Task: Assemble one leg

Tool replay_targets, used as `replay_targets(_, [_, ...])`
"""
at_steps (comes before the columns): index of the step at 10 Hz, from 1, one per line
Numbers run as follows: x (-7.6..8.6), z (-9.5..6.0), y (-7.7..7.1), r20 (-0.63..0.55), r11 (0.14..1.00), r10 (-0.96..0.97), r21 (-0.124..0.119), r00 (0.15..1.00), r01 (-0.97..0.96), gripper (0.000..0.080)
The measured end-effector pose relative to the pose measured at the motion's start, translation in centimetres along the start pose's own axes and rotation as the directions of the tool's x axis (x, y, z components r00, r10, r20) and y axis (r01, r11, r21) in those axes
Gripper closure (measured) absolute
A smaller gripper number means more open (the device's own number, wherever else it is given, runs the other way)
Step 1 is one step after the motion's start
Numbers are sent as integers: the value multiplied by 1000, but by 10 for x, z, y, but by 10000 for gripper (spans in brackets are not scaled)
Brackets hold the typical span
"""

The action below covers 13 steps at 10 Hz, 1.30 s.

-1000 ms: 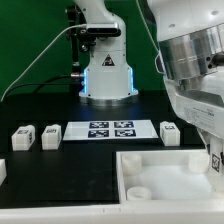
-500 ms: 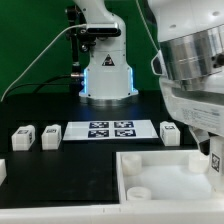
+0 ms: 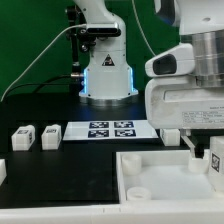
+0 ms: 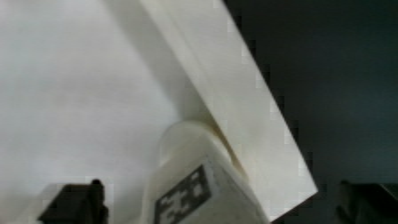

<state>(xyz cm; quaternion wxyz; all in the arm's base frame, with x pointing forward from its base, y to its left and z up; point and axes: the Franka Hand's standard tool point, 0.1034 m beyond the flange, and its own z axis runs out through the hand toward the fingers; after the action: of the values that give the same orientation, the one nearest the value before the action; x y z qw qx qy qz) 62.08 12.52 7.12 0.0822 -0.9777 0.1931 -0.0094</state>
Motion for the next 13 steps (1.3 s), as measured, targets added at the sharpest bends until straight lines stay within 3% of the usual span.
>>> replay_targets(2, [8, -5, 0, -9, 967, -252, -23, 968, 252, 150])
replay_targets(4, [8, -5, 0, -11, 952, -307, -29, 952, 306, 150])
replay_targets(5, [8, -5, 0, -11, 956, -293, -27, 956, 292, 208])
replay_targets(7, [8, -5, -1, -12, 963, -267, -27, 964, 267, 485])
replay_targets(11, [9, -5, 1, -16, 995, 103, -12, 995, -103, 503])
replay_targets(13, [9, -4, 1, -10, 901, 434, 11, 901, -434, 503])
